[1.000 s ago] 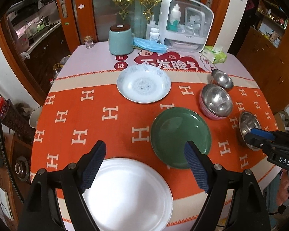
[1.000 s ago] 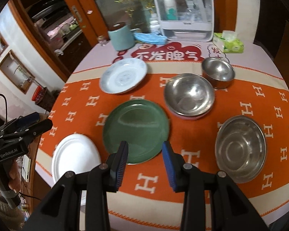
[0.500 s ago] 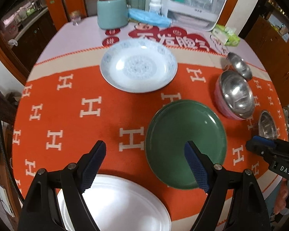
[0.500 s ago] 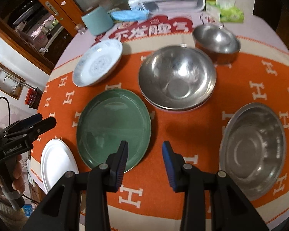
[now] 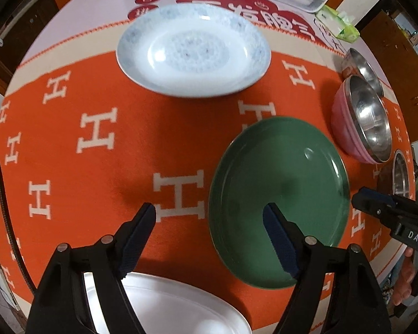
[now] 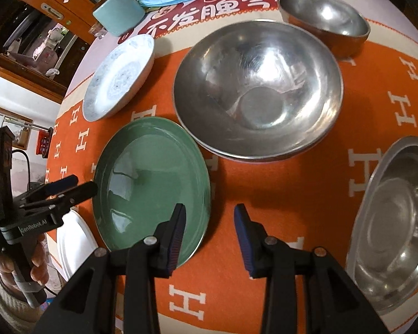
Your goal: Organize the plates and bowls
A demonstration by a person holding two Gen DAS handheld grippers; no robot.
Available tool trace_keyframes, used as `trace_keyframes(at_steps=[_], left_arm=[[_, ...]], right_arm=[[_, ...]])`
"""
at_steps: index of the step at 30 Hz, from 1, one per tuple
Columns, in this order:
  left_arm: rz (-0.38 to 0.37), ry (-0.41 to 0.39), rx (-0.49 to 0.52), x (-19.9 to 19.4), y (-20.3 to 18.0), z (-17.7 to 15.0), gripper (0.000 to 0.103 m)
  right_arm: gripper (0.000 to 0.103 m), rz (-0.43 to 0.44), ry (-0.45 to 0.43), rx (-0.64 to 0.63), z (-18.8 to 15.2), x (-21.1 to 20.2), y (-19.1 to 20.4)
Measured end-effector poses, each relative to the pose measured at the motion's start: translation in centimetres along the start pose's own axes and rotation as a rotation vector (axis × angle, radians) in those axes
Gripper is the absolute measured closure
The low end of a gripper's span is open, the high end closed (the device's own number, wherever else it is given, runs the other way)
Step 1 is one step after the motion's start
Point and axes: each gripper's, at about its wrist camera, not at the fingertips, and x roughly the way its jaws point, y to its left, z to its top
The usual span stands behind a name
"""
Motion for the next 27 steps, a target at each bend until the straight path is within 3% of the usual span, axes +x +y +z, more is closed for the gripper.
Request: trace_keyframes(at_steps=[9,12,18,22,27], left_arm=[[-0.064,0.064,-0.012,1.5,0.2,0.1,0.041],[-0.089,0.093,-0.023,2.0,0.3,0.1,0.046],[-0.099,0.126,-0.017,2.8,0.0,-0.3,0.061],[-0.106,0.141,-0.014,2.9,-0.1,-0.4,0.082],[-0.101,0.139,-0.005,2.9,-0.1,-0.3,0.087]], right_arm=[[0.076,0.008,0.06,0.032,0.9,1.5,-0.6],[0.083,0.021,0.078,0.045,1.2,1.9,-0.8],[0.088,0.02,0.093,0.053,1.4,2.3,-0.8],[0.093,0.035,0.094,0.056,1.5,2.4,-0.6],[0.098,0.032,0.092,0.041,1.4,2.4,-0.1]])
